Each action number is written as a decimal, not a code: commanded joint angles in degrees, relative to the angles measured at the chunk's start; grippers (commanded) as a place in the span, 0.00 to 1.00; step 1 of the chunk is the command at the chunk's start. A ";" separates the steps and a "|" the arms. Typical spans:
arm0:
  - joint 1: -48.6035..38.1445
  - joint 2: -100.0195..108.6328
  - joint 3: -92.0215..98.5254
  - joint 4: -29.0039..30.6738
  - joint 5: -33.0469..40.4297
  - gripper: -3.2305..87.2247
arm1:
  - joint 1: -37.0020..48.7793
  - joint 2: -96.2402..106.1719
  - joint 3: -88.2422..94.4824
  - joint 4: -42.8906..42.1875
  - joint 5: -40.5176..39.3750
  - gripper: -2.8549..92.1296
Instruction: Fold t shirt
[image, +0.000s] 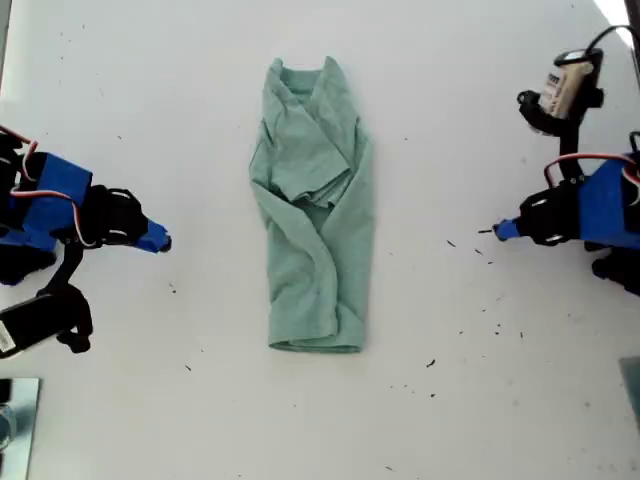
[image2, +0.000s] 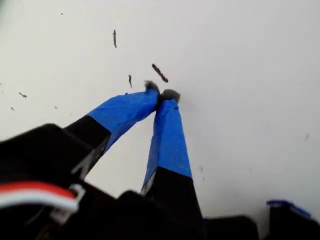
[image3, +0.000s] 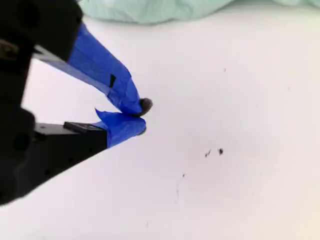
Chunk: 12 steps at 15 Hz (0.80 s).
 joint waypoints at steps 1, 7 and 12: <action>3.16 -18.90 -34.28 12.83 1.85 0.13 | -5.45 -27.51 -37.44 3.87 0.09 0.16; 8.44 -53.44 -76.99 16.96 11.51 0.31 | -15.47 -72.86 -91.49 14.33 2.90 0.35; 7.65 -66.36 -81.21 15.73 14.33 0.33 | -17.40 -83.41 -98.26 10.99 3.96 0.32</action>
